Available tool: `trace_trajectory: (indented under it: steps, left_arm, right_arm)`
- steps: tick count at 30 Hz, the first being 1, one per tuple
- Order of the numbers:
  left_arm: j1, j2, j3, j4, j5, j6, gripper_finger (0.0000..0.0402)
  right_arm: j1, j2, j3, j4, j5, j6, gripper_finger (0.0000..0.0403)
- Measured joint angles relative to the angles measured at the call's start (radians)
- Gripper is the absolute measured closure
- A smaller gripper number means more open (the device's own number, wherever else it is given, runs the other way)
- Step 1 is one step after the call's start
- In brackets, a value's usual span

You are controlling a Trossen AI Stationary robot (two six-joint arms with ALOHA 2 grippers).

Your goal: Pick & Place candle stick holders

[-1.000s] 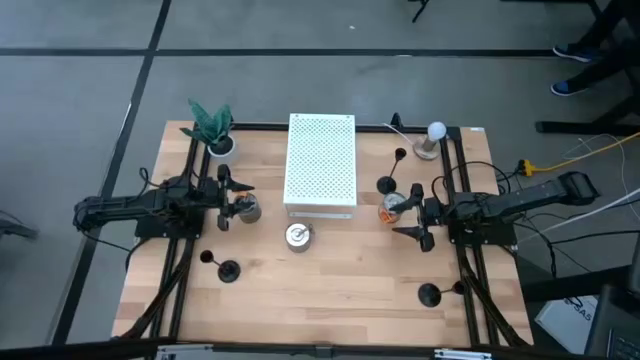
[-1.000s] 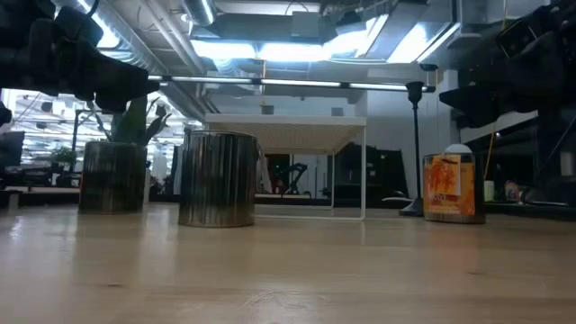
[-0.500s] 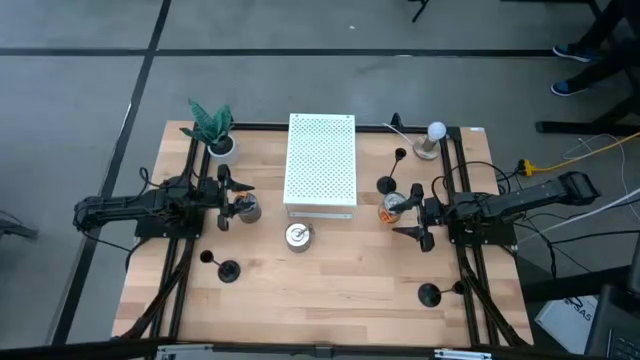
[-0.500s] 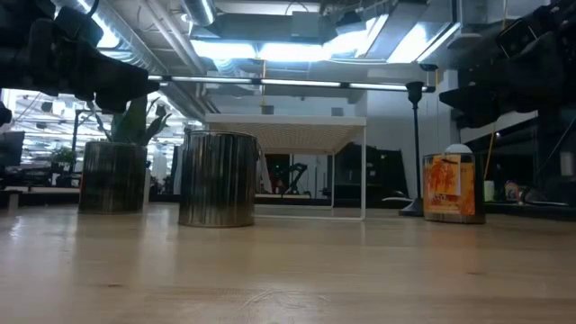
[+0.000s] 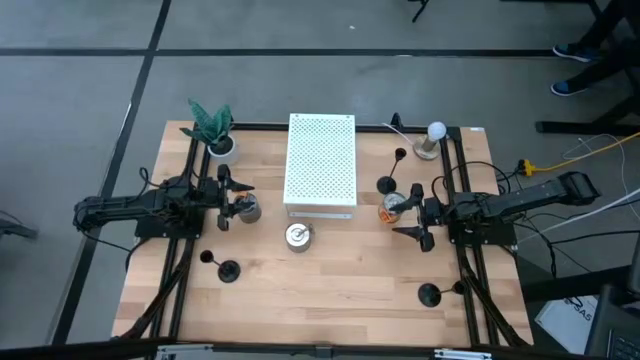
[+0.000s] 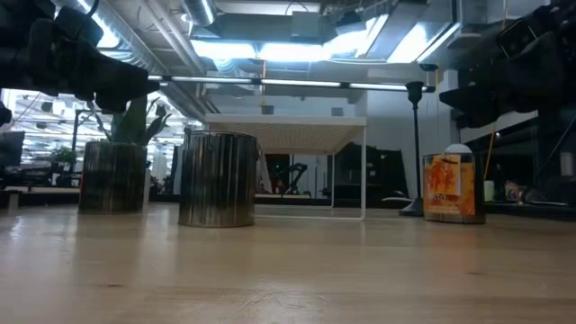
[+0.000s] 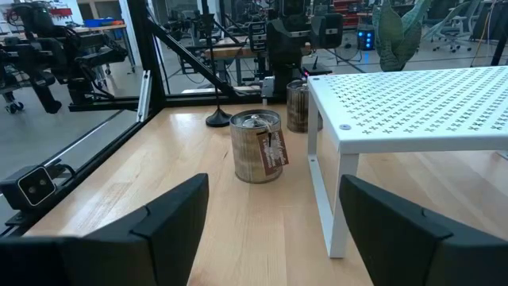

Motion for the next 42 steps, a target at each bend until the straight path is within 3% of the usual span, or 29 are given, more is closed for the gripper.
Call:
trace_trajectory:
  steps: [20,24,31,34,39,42]
  left_arm:
    - [0.000,0.000,0.000,0.000,0.000,0.000,0.0194]
    - [0.000,0.000,0.000,0.000,0.000,0.000,0.0194]
    - [0.000,0.000,0.000,0.000,0.000,0.000,0.0194]
    - [0.000,0.000,0.000,0.000,0.000,0.000,0.0194]
    - [0.000,0.000,0.000,0.000,0.000,0.000,0.0194]
    - [0.000,0.000,0.000,0.000,0.000,0.000,0.0194]
  right_arm:
    - [0.000,0.000,0.000,0.000,0.000,0.002,0.0114]
    - [0.000,0.000,0.000,0.001,0.000,0.086,0.0114]
    - [0.000,0.000,0.000,0.100,-0.002,0.122,0.0114]
    - [0.000,0.000,0.001,0.121,-0.052,0.093,0.0114]
    - [0.000,0.000,0.062,0.031,-0.075,0.081,0.0114]
    - [0.000,0.008,0.128,-0.082,0.005,0.075,0.0114]
